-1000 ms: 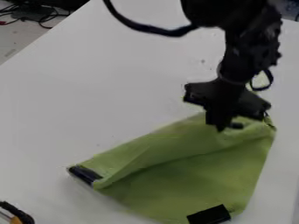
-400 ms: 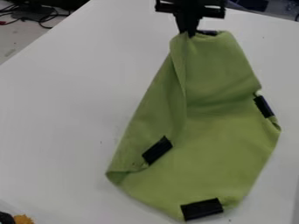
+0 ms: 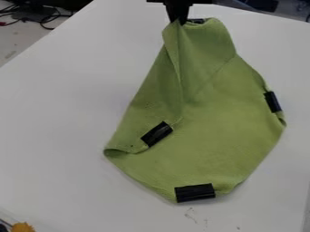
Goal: Unfold the cloth from the top left to left
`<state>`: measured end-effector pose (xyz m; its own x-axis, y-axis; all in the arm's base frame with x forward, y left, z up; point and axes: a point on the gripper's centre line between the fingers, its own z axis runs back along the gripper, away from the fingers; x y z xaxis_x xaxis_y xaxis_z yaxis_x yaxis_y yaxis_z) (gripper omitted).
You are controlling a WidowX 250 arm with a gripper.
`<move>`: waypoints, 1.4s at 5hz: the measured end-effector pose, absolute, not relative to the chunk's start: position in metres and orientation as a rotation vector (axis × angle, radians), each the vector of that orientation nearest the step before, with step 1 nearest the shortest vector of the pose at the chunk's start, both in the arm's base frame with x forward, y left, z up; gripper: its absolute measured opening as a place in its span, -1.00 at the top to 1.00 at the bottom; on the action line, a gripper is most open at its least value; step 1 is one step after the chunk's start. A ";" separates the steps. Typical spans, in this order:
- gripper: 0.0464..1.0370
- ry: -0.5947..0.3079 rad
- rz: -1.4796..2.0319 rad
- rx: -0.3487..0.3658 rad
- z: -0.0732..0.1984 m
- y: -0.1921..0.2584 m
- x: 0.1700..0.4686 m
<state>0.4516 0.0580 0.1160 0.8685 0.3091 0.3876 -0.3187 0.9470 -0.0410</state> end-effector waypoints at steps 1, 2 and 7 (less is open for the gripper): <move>0.17 -0.379 0.331 0.035 0.114 0.059 0.449; -0.45 -0.372 0.347 0.080 0.113 0.066 0.446; -0.93 -0.394 0.335 0.165 0.108 -0.058 0.307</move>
<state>0.3074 -0.0582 0.1083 0.8698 0.2866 0.4016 -0.3501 0.9320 0.0932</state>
